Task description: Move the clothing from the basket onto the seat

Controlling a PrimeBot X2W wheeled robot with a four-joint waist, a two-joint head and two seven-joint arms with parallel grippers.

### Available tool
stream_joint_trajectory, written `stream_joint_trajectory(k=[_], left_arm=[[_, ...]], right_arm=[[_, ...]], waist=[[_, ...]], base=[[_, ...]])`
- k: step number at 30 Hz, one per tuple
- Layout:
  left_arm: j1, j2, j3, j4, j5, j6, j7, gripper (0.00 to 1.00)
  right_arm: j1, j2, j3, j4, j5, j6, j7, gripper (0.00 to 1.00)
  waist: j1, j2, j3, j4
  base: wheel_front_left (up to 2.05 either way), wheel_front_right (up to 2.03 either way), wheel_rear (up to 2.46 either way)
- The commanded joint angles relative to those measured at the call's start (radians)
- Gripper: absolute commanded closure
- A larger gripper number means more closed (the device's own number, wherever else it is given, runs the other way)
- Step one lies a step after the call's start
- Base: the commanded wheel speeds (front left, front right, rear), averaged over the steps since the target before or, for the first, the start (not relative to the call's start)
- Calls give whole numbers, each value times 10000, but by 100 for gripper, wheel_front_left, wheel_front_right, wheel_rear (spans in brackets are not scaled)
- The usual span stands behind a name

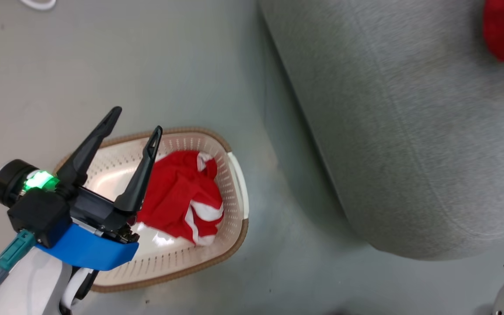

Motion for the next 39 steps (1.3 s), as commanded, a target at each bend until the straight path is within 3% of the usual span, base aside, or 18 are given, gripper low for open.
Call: stream_joint_trajectory(k=[1,8,16,18,19,20,27,39], left_arm=[[-189,49,88,-165,59,-11,-48,0],[31,172,243,-586,92,-11,-49,0],[-32,125,122,-530,43,-11,-48,0],[-36,48,86,-477,15,-11,-48,0],[-32,13,87,-454,2,-11,-48,0],[-19,-36,91,-423,-23,-11,-49,0],[215,-605,-26,3,-146,-11,-48,0],[1528,-2218,271,1687,-543,-11,-48,0]], right_arm=[[306,42,-237,-109,-113,1,-69,100],[962,307,-896,130,-236,1,-570,100],[1143,347,-677,1069,-166,1,-1076,100],[1209,344,-555,1301,-256,1,-1194,53],[1245,348,-497,1373,-317,1,-1242,17],[1279,346,-443,1427,-351,1,-1311,0],[1882,345,106,1537,-565,1,-1561,0],[4539,342,1781,840,-320,1,-1312,0]], waist=[[-2,0,851,454],[-2,0,1251,449],[-2,0,1087,370],[-2,0,962,369],[-2,0,888,370],[-2,0,804,374],[-2,0,-285,528],[-2,0,-3462,1053]], base=[[0,0,0],[0,0,0],[0,0,0],[0,0,0],[0,0,0],[0,0,0],[0,0,0],[0,0,0]])
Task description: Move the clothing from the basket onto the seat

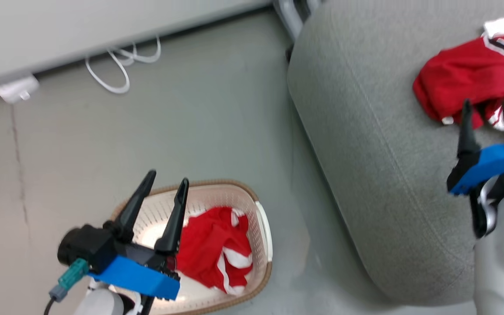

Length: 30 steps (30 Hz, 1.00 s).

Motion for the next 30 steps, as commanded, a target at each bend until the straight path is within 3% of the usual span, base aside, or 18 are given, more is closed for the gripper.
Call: stream_joint_trajectory(k=[1,9,16,30], left_arm=[[146,-78,99,60,-39,-11,-48,0],[1368,-886,1175,797,287,-11,-48,0],[2103,-1336,2150,1150,629,-11,-48,0],[2621,-1527,3266,1631,809,-11,-46,0]], right_arm=[[309,-13,107,-72,130,1,15,0],[2237,-15,1771,-1141,648,1,146,0],[3526,-13,2811,-2304,1129,1,241,0],[5443,-16,3775,-3634,2332,1,258,0]], waist=[[2,0,-1002,271],[2,0,-2599,651],[2,0,-3304,1049],[2,0,-3771,1890]], base=[[0,0,0],[0,0,0],[0,0,0],[0,0,0]])
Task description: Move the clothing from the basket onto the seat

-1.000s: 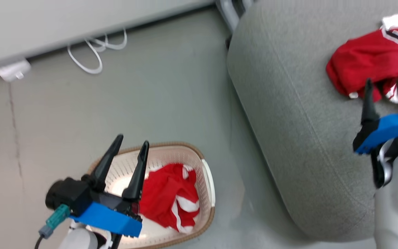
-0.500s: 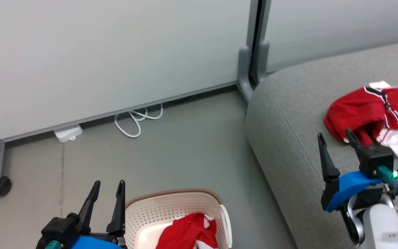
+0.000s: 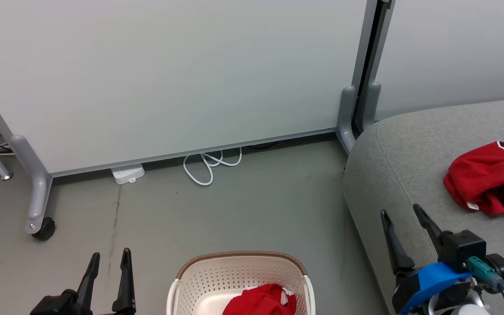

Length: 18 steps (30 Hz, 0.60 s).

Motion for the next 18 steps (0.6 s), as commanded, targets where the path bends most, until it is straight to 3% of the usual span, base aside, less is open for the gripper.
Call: stream_joint_trajectory(k=[1,18], left_arm=[[102,-41,131,42,9,-11,-46,0],[110,-110,153,224,-54,-11,-46,0]], right_arm=[[268,-17,121,-60,133,1,13,0],[370,-17,206,-280,368,1,85,0]], waist=[[2,-1,-41,78],[2,-1,5,91]], base=[[0,0,0],[0,0,0]])
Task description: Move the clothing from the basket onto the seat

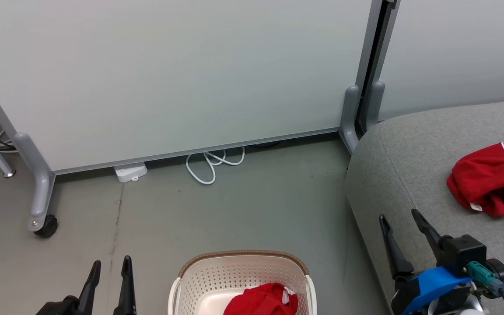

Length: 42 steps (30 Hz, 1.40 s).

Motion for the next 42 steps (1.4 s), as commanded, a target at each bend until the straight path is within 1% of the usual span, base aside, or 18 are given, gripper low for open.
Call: stream_joint_trajectory(k=[1,10,14,18,21,25,29,35,38,40,41,42], left_arm=[[-44,-4,-17,16,-46,-11,-44,0],[-32,10,-57,49,-79,-11,-44,0],[-103,147,-287,125,-9,-11,-46,0],[-453,394,-698,320,-92,-11,-46,0],[-879,581,-1002,409,-220,-11,-44,0],[-1658,950,-1499,589,-506,-11,-44,0],[-2591,1614,-2081,716,-838,-11,-46,0],[-4029,2566,-3127,946,-1224,-11,-44,0],[-4709,3149,-4018,1123,-1427,-11,-44,0],[-5195,3536,-4765,1327,-1555,-11,-46,0],[-5671,3802,-5400,1553,-1632,-11,-44,0],[-5905,3903,-5731,1673,-1683,-11,-44,0]], right_arm=[[32,-19,-2,-43,75,1,-4,0],[-33,-19,99,1,160,1,-36,0],[-285,-19,306,-75,183,1,-26,0],[-602,-19,619,-242,130,1,14,0],[-1053,-16,858,-509,65,1,24,0],[-1790,-16,1119,-900,18,1,-37,0],[-2763,-10,1330,-1326,28,3,-105,0],[-4041,-4,1644,-1931,31,3,-182,0],[-4602,-7,1804,-2212,66,1,-135,0],[-4933,-2,1912,-2406,74,1,-139,0],[-5176,-5,1990,-2535,81,1,-146,0],[-5276,-7,2009,-2597,104,1,-163,0]], waist=[[0,0,10,-19],[0,0,73,-108],[0,0,283,-311],[0,0,732,-674],[0,0,1464,-1014],[0,0,2719,-1499],[0,0,4297,-2063],[0,0,6435,-2626],[0,0,7357,-2849],[0,0,7841,-2914],[0,0,8194,-2933],[0,0,8353,-2931]], base=[[0,0,0],[0,0,0],[0,0,0],[0,0,0],[0,0,0],[0,0,0],[0,0,0],[0,0,0],[0,0,0],[0,0,0],[0,0,0],[0,0,0]])
